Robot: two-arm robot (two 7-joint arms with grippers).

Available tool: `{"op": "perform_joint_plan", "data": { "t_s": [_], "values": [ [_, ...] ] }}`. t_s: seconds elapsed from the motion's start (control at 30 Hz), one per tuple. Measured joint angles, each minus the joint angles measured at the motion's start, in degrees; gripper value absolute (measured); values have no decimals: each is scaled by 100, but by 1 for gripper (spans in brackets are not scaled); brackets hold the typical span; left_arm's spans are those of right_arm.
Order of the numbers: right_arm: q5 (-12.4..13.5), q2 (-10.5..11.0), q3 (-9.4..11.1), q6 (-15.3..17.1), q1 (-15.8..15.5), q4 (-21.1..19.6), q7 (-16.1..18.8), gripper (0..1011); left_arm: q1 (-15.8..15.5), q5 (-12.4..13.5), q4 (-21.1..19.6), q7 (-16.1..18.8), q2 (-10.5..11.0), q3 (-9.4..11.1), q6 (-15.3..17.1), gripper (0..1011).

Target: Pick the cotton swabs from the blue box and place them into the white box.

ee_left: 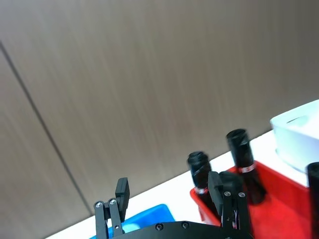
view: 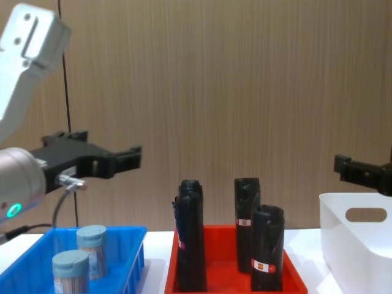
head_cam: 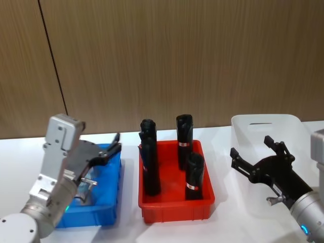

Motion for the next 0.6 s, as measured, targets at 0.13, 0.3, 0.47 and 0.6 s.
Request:
{"op": "perform_joint_plan", "data": {
  "t_s": [0.13, 0.3, 0.47, 0.6],
  "values": [
    [0, 0, 0, 0, 0, 0, 0, 1002, -7, -160, 73, 93, 44, -94, 202, 1003],
    [0, 0, 0, 0, 0, 0, 0, 1002, -25, -297, 157, 164, 76, -179, 419, 1003],
    [0, 0, 0, 0, 0, 0, 0, 1002, -48, -444, 259, 207, 94, -257, 649, 1003],
    [0, 0, 0, 0, 0, 0, 0, 1002, -73, -570, 329, 212, 97, -304, 826, 1003]
  ]
}}
